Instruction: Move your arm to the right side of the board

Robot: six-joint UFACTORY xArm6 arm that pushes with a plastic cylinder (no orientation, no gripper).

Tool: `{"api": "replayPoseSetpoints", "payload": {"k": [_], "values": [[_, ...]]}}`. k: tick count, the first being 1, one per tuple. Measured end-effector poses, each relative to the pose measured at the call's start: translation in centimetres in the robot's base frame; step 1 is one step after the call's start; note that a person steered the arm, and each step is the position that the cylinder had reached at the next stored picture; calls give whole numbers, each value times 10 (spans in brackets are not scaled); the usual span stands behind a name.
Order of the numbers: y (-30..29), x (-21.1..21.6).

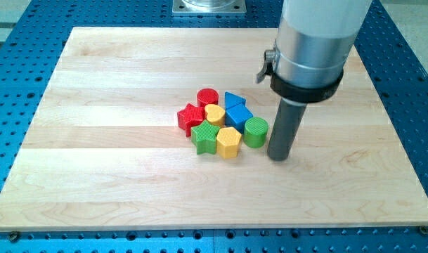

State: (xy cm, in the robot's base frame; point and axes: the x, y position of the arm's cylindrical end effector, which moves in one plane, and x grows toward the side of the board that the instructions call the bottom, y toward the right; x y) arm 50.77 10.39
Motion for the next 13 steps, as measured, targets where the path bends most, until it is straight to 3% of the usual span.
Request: {"api": "replayPoseSetpoints", "payload": {"k": [2,5,13], "values": [[-27,-15],[33,-15],[119,-15]]}}
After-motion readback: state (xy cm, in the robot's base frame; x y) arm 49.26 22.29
